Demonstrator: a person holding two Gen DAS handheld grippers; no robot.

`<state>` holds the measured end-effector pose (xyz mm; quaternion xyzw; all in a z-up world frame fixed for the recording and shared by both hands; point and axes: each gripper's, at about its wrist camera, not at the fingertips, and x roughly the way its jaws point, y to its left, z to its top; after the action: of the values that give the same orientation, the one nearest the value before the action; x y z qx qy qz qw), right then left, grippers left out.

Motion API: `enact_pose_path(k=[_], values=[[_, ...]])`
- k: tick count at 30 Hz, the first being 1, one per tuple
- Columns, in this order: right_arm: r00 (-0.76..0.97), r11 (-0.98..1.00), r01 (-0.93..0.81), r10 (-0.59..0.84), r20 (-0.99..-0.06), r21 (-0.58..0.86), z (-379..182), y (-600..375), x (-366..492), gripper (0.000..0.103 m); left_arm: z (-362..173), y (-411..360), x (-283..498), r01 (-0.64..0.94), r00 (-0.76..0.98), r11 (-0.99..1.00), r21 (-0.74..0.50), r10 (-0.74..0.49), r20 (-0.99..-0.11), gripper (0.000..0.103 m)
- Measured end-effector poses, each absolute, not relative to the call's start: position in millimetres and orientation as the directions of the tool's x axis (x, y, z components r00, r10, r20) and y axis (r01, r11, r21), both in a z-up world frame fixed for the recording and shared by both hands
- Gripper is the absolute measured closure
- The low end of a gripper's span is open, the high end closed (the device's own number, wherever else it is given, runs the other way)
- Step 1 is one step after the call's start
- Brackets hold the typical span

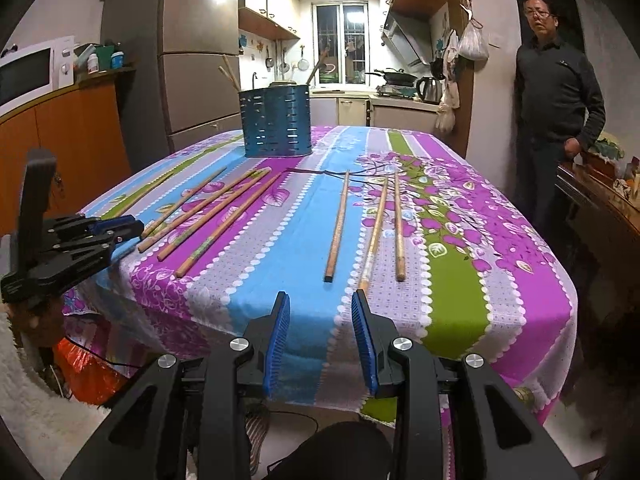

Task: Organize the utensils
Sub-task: 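Withdraw both open tools from the holder back over the chopstick row, then close the left tool on a chopstick while the right tool grasps another chopstick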

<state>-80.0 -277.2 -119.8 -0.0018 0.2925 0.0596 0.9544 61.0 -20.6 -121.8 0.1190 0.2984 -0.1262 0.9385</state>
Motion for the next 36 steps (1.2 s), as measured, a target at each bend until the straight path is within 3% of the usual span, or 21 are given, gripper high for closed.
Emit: enact_pose_path(k=[6, 9, 17, 24, 36], values=[[0.830, 0.993, -0.114, 0.099, -0.549, 0.006, -120.5, -277.2, -79.1, 0.070, -126.8, -20.6, 63.8, 0.302, 0.798, 0.942, 0.149, -0.164, -0.580, 0.088], [0.835, 0.993, -0.118, 0.097, -0.542, -0.005, -120.5, -274.9, -74.0, 0.077, -127.9, -17.6, 64.2, 0.303, 0.800, 0.943, 0.135, -0.175, -0.574, 0.095], [0.816, 0.998, -0.050, 0.057, -0.576, 0.028, -133.5, -287.4, -54.6, 0.082, -130.0, -11.8, 63.5, 0.281, 0.814, 0.952, 0.123, -0.168, -0.555, 0.096], [0.851, 0.999, -0.039, 0.025, -0.525, -0.017, -142.5, -282.0, -55.7, 0.088, -130.6, -13.8, 61.7, 0.273, 0.822, 0.953, 0.128, -0.162, -0.546, 0.096], [0.863, 0.997, 0.016, 0.027, -0.504, 0.082, -140.4, -292.6, -61.2, 0.095, -131.0, -13.5, 60.3, 0.265, 0.829, 0.956, 0.123, -0.161, -0.535, 0.096]])
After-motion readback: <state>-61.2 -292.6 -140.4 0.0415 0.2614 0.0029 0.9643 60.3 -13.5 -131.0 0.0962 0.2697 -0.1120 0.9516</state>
